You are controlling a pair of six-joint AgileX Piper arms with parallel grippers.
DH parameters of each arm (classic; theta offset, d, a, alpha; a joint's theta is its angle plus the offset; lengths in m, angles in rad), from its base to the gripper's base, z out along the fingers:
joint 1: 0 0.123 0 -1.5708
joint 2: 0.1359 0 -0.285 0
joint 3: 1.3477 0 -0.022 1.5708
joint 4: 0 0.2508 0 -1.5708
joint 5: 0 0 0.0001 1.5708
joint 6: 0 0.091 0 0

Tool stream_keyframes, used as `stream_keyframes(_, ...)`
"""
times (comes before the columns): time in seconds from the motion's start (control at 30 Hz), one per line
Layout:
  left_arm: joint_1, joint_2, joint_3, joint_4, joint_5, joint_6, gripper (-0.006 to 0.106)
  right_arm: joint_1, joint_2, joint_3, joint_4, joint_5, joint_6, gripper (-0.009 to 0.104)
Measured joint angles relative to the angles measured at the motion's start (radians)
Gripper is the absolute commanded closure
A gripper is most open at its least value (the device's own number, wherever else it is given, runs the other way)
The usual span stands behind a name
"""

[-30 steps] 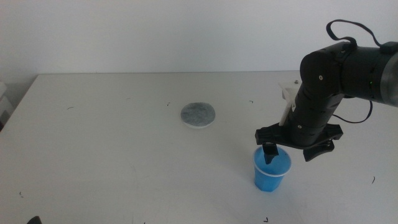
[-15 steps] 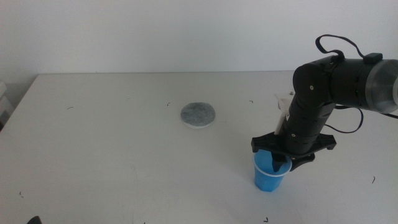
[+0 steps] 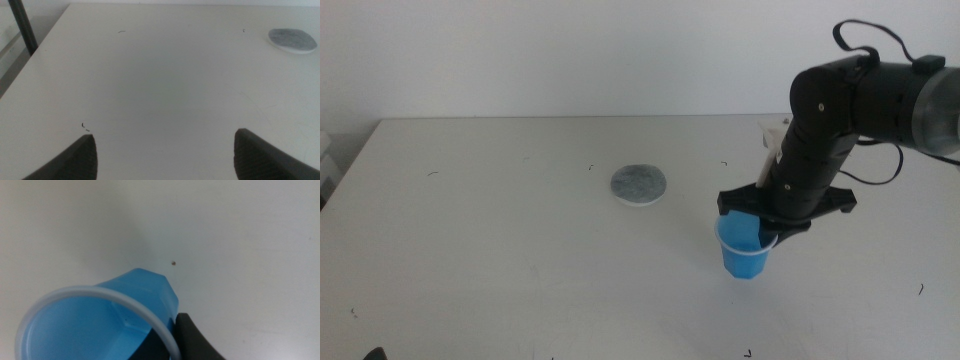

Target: Place an empty cup on a cup mat.

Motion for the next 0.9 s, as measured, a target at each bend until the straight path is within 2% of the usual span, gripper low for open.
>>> stream_keyframes(0.27, 0.0, 0.0, 0.0, 0.0, 0.0, 0.0, -0.005, 0.0, 0.021, -0.261, -0.001, 0.118, -0.036, 0.096)
stream_keyframes(0.47, 0.0, 0.0, 0.0, 0.0, 0.0, 0.0, -0.005, 0.0, 0.17, -0.557, 0.022, 0.221, -0.086, 0.096)
stream_keyframes(0.9, 0.0, 0.0, 0.0, 0.0, 0.0, 0.0, -0.005, 0.001, 0.49, -1.02, 0.106, 0.243, -0.103, 0.095)
